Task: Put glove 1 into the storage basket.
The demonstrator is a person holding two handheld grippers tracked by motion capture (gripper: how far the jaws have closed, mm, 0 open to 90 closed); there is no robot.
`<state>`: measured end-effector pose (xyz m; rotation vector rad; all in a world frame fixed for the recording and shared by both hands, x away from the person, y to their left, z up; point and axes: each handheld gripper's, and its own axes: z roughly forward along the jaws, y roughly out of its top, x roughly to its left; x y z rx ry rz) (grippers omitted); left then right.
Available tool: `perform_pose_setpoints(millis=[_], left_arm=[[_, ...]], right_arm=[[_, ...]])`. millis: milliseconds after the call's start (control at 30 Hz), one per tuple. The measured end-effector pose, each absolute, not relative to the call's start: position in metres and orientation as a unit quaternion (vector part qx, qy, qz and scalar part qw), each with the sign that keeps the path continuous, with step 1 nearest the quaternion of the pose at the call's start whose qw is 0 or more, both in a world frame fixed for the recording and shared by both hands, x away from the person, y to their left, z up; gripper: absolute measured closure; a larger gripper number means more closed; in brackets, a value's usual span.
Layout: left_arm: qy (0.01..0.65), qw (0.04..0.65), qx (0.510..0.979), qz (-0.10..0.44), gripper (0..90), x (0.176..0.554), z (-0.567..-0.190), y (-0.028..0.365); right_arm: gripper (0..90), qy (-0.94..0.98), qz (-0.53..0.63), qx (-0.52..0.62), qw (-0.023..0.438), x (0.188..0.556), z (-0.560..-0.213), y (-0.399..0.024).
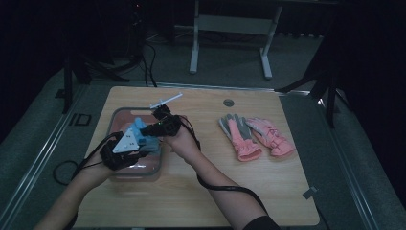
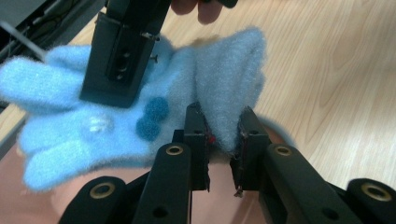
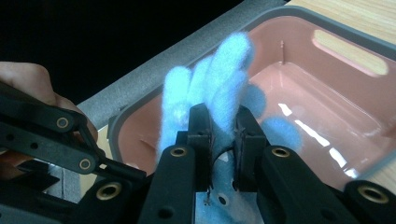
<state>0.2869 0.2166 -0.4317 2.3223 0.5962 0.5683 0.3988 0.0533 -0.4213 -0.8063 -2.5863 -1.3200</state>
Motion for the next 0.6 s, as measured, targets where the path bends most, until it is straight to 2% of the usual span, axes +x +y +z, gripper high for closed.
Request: perform_pose_setpoints(millis=[333,600], left_arm=[[0.248,0.310,0.898,0.191,78.8,0.297,-0.456,0.228],[0.240,0.282,0.911,0.180,78.7,0.307,-0.468,0.224]], right_arm=[[80.3,-0.858,-0.426,-0.275,0.081,0.407,-0.452,0.073],[80.1,-0.866,-0.406,-0.284,0.073,0.414,-0.468,0.075]])
